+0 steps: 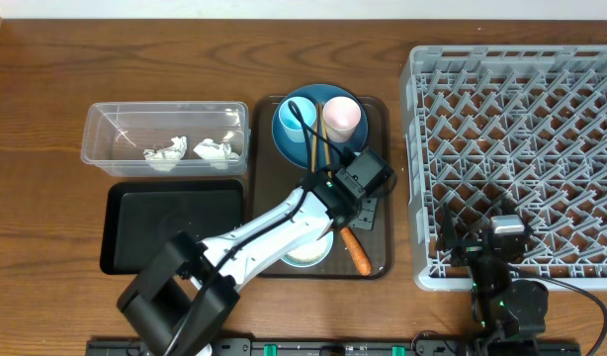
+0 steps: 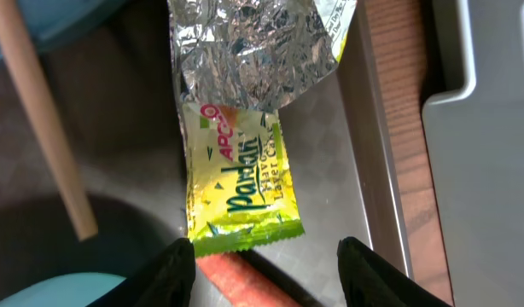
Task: Sort waste into correct bins and load items into the dishwasher rack
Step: 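Move the left gripper back and grasp the yellow snack wrapper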
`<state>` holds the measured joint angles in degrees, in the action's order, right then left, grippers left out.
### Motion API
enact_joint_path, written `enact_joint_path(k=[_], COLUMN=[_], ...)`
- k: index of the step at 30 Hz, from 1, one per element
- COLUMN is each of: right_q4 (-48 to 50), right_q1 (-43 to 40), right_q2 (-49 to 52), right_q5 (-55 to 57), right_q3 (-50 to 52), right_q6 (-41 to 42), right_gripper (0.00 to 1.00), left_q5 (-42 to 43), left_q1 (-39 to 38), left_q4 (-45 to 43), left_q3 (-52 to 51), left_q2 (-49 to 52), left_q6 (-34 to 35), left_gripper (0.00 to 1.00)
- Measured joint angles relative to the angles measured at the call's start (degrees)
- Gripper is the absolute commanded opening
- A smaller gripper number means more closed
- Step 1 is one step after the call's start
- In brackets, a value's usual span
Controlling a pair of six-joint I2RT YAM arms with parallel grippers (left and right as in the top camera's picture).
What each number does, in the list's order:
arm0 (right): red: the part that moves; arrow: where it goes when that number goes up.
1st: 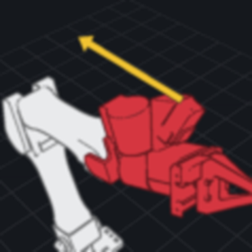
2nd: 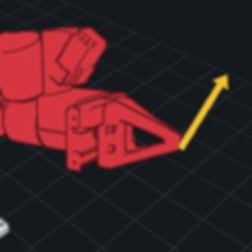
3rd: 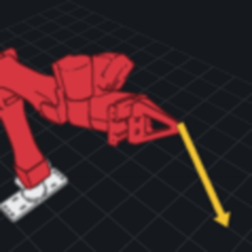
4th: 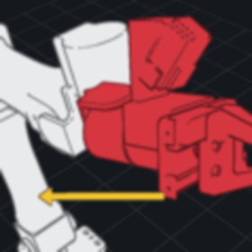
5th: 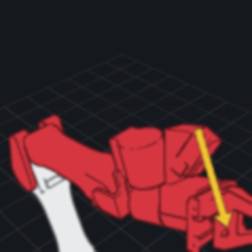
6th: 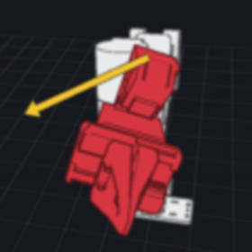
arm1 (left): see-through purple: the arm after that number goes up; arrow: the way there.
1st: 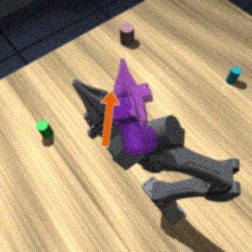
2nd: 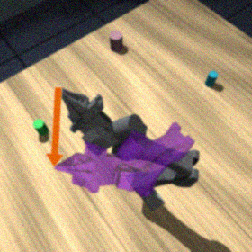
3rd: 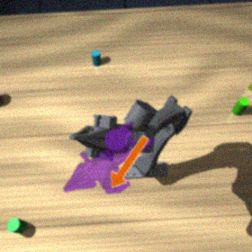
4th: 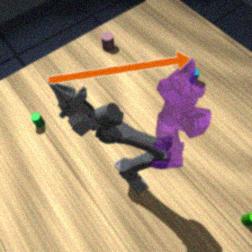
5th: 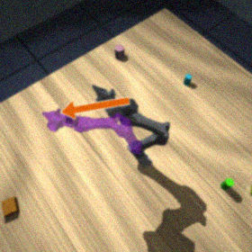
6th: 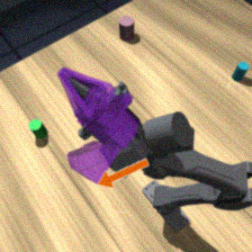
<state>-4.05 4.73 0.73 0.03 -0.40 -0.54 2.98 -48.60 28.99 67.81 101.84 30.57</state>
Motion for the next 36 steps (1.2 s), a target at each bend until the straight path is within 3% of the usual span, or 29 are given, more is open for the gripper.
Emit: enact_joint_path(k=[13, 36], right_q4=[0.0, 0.0], right_q1=[0.0, 0.0], right_q2=[0.0, 0.0], right_q5=[0.0, 0.0], right_q3=[0.0, 0.0], right_q6=[0.0, 0.0], right_gripper=[0.99, 0.99], left_q5=[-2.6, -7.7], left_q1=[-0.4, -0.7], left_q4=[-2.3, -6.6], left_q3=[0.0, 0.0], left_q2=[6.1, 6.4], left_q6=[0.0, 0.0], left_gripper=[0.56, 0.56])
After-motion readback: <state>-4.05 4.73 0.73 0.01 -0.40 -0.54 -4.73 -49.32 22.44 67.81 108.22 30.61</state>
